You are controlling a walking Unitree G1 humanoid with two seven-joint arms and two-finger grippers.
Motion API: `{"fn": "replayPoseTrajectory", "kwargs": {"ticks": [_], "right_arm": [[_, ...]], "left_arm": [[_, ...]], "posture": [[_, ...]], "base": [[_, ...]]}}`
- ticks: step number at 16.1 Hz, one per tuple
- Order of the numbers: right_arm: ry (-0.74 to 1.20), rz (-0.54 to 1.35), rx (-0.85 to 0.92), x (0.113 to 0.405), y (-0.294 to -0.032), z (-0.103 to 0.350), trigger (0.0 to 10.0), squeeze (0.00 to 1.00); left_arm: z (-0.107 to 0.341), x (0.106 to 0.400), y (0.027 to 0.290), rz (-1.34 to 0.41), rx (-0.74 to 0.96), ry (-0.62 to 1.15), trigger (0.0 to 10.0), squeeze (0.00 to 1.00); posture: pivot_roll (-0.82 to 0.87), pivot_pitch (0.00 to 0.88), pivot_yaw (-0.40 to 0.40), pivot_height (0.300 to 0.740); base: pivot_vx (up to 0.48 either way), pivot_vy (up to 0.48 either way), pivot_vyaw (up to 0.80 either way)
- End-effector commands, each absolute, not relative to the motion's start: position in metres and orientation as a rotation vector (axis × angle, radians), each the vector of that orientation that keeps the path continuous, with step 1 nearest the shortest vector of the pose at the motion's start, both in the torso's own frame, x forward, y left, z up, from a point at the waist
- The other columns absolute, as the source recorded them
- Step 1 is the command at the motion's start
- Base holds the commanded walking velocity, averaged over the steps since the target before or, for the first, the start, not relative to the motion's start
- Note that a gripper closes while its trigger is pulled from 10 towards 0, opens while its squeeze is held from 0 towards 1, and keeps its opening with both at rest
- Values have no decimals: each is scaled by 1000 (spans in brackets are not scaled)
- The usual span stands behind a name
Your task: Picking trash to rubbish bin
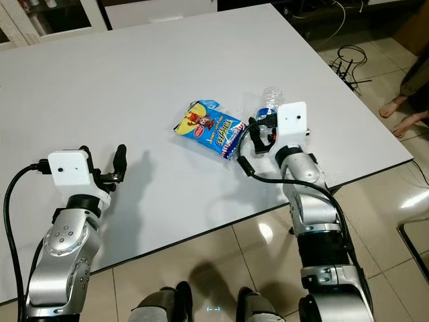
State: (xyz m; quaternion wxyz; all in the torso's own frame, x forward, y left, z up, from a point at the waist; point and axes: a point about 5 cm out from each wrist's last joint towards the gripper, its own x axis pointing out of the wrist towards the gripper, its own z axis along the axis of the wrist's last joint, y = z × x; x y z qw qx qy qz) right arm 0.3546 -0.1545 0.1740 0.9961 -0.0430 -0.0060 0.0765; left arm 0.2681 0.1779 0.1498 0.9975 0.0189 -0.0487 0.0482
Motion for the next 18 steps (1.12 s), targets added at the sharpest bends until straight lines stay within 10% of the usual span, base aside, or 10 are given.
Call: {"fn": "replayPoseTrajectory", "kwargs": {"ticks": [1,15,17,18], "right_arm": [[-6,121,-104,357,-161,174,10000,0],[236,223,-172,371,-149,128,10000,0],[240,229,-171,370,-149,125,0,0],[240,230,-170,370,-150,124,0,0]], "left_arm": [[147,267,179,107,48,-85,10000,0],[144,265,176,103,50,-75,10000,0],[144,264,176,102,48,-72,10000,0],[144,264,175,102,47,-71,10000,0]], "posture": [[-88,200,17,740],[-83,213,2,740],[-85,219,0,740],[-85,219,0,740]], "base": [[0,0,0],[0,0,0],[0,0,0],[0,0,0]]}}
